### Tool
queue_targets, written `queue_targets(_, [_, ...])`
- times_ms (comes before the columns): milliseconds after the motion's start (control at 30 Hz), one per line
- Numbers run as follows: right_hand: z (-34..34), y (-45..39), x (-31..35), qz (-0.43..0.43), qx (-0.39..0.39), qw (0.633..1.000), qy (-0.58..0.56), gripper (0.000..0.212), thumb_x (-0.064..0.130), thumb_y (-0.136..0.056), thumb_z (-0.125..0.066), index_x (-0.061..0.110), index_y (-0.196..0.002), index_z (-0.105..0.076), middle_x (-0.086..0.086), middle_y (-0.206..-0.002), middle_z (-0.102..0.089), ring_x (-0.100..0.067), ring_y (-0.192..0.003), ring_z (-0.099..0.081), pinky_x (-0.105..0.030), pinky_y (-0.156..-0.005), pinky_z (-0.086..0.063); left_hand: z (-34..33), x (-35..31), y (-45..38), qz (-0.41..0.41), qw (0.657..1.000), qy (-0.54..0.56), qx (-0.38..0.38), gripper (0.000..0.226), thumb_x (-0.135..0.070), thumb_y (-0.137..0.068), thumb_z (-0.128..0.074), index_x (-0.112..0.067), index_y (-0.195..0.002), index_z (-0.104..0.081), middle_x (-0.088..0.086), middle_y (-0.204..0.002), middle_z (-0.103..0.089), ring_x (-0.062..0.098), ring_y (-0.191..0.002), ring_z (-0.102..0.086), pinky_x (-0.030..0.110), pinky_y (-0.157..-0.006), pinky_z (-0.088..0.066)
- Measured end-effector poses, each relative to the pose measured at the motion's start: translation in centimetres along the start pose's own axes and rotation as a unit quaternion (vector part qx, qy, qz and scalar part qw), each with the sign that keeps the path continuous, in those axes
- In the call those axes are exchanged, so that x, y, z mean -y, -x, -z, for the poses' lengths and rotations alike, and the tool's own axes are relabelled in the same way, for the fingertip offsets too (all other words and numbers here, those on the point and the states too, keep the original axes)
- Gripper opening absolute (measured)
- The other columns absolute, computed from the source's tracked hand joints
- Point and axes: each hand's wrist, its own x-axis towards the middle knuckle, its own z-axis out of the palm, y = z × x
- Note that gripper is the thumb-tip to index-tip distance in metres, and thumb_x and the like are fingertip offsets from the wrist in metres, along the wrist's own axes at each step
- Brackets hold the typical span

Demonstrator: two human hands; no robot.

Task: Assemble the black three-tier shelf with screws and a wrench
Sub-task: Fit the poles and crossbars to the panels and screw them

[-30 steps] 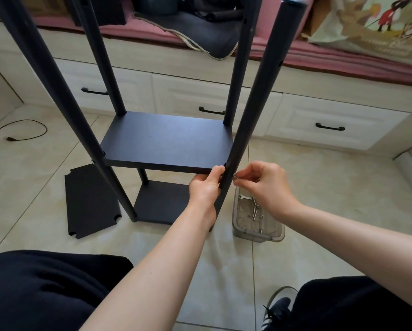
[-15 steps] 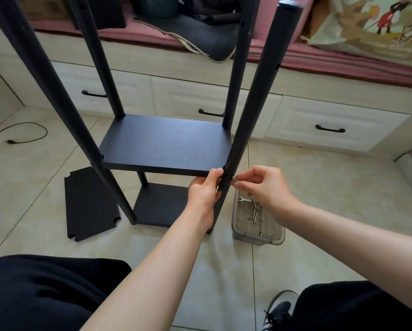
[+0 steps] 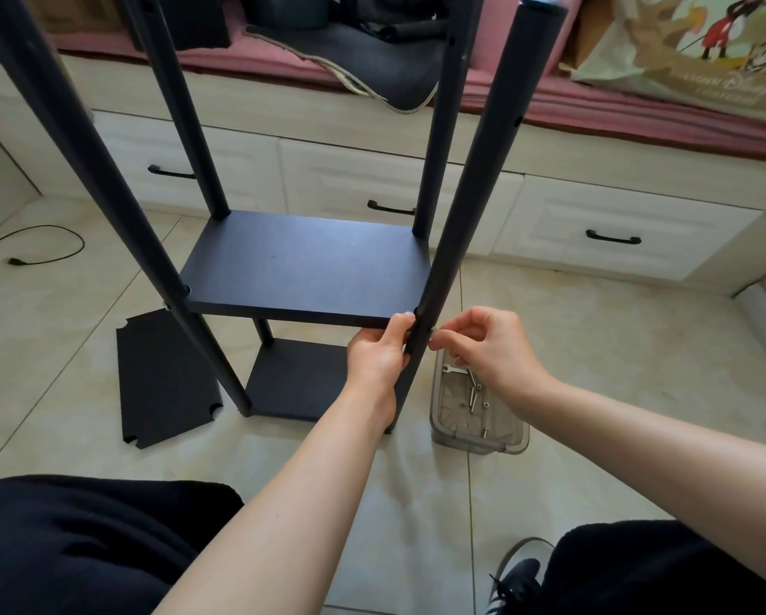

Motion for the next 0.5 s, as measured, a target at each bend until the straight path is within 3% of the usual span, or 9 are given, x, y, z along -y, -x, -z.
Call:
queue_targets(100, [-0.07, -0.03, 0.10, 0.018, -0.012, 0.999, 0.027, 0.010, 0.020, -0.084, -0.078, 0.019, -0.081, -0.068, 0.005, -0.073, -0.075, -0.004, -0.067, -0.065, -0.023, -0.065, -0.049, 0.07, 0.03, 0.01, 0.000, 1.000, -0.001, 0.004, 0.012, -0.029, -0.093, -0.068, -0.017, -0.094, -0.071, 0.005, -0.097, -0.078, 0.022, -0.100, -0.071, 0.033, -0.087, -0.052])
queue_targets(267, [-0.09, 0.07, 0.47, 0.071, -0.029, 0.993, 0.085, 0.018, 0.017, -0.079, -0.081, 0.024, -0.074, -0.066, 0.008, -0.070, -0.071, 0.001, -0.066, -0.065, -0.008, -0.057, -0.044, 0.07, 0.23, 0.04, 0.001, 1.000, 0.012, 0.004, 0.009, -0.028, -0.093, -0.069, -0.020, -0.091, -0.070, -0.004, -0.085, -0.077, 0.015, -0.091, -0.071, 0.027, -0.076, -0.049])
queue_targets(500, [0.06, 0.10, 0.68, 0.062, -0.009, 0.996, 0.061, 0.013, 0.017, -0.082, -0.079, 0.021, -0.078, -0.067, 0.007, -0.068, -0.073, -0.001, -0.067, -0.069, -0.011, -0.062, -0.046, 0.10, 0.31, 0.11, 0.000, 1.000, 0.014, 0.004, 0.009, -0.029, -0.092, -0.069, -0.021, -0.089, -0.070, 0.002, -0.093, -0.078, 0.016, -0.093, -0.070, 0.027, -0.077, -0.050])
